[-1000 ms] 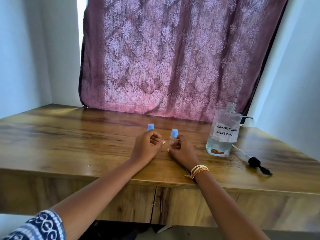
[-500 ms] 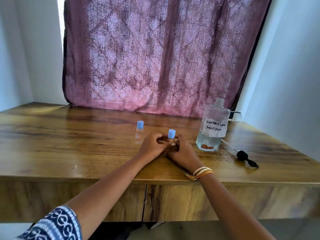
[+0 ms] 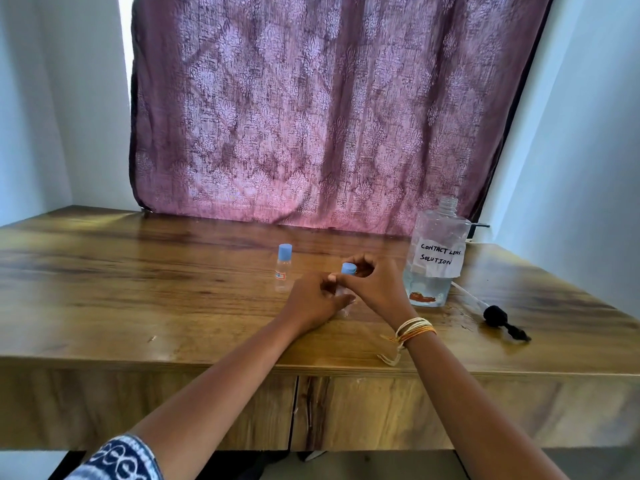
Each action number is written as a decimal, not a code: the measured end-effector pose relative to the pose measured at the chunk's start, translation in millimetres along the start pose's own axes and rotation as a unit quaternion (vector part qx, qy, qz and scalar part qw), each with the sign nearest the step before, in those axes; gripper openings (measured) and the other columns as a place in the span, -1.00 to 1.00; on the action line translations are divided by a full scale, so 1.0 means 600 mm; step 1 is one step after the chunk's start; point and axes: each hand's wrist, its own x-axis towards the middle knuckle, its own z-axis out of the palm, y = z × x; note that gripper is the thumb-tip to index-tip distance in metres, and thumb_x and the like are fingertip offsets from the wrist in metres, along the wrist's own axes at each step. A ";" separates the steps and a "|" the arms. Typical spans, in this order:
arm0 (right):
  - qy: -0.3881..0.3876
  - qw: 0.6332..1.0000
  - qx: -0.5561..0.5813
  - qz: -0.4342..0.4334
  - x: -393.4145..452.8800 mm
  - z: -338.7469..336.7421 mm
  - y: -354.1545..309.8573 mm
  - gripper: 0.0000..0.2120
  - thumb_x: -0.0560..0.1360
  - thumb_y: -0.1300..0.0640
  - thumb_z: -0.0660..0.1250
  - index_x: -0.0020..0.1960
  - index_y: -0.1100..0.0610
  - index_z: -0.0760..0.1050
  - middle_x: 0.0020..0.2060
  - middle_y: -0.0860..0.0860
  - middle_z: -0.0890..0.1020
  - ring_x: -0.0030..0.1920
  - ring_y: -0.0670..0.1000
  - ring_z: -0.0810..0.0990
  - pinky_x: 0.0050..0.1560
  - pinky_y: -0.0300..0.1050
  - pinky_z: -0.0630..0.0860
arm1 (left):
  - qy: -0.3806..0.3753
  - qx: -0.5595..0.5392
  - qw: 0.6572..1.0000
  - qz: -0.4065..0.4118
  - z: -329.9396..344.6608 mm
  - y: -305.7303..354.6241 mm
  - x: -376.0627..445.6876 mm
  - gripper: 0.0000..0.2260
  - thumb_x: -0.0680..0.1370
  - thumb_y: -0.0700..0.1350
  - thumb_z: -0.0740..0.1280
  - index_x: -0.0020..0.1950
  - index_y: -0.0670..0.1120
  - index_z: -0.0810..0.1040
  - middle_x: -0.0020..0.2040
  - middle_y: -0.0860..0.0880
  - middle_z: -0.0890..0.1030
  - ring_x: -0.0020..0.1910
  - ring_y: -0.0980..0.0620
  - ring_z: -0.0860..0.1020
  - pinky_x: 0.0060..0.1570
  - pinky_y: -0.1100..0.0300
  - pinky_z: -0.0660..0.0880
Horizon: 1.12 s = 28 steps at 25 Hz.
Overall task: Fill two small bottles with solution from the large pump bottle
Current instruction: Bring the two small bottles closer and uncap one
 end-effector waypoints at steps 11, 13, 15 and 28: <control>-0.102 0.994 0.037 -0.021 0.014 -0.009 -0.005 -0.66 0.41 0.43 0.38 0.16 0.24 0.60 0.04 0.11 0.69 0.06 -0.02 0.65 0.07 -0.22 0.60 | -0.026 0.015 0.999 0.016 -0.004 -0.004 0.005 -0.91 0.45 -0.11 0.43 -0.06 -0.03 0.65 -0.28 0.09 0.61 -0.37 0.27 0.48 -0.36 0.39 0.35; -0.088 0.995 0.037 -0.019 0.010 -0.003 -0.003 -0.66 0.39 0.33 0.47 0.15 0.19 0.60 -0.04 0.05 0.66 -0.04 -0.06 0.62 -0.02 -0.30 0.57 | -0.021 0.011 0.999 0.025 -0.004 -0.004 0.004 -0.95 0.44 -0.12 0.44 -0.16 0.04 0.61 -0.37 0.16 0.54 -0.42 0.32 0.46 -0.43 0.45 0.30; -0.053 0.995 0.089 0.014 0.008 0.000 -0.001 -0.65 0.37 0.28 0.52 0.13 0.19 0.58 -0.14 0.08 0.63 -0.17 -0.06 0.59 -0.13 -0.27 0.57 | -0.015 0.011 1.000 0.015 -0.004 -0.004 0.003 -0.90 0.43 -0.11 0.45 -0.21 0.07 0.57 -0.40 0.18 0.51 -0.45 0.36 0.45 -0.45 0.47 0.30; -0.058 0.981 0.179 0.049 0.003 -0.004 0.009 -0.49 0.41 0.39 0.42 0.32 0.16 0.43 -0.17 0.02 0.72 -0.16 -0.06 0.68 -0.14 -0.27 0.60 | -0.025 0.008 1.000 -0.012 -0.004 -0.001 0.002 -0.81 0.43 -0.08 0.46 0.03 -0.05 0.64 -0.17 0.08 0.65 -0.23 0.17 0.55 -0.23 0.36 0.44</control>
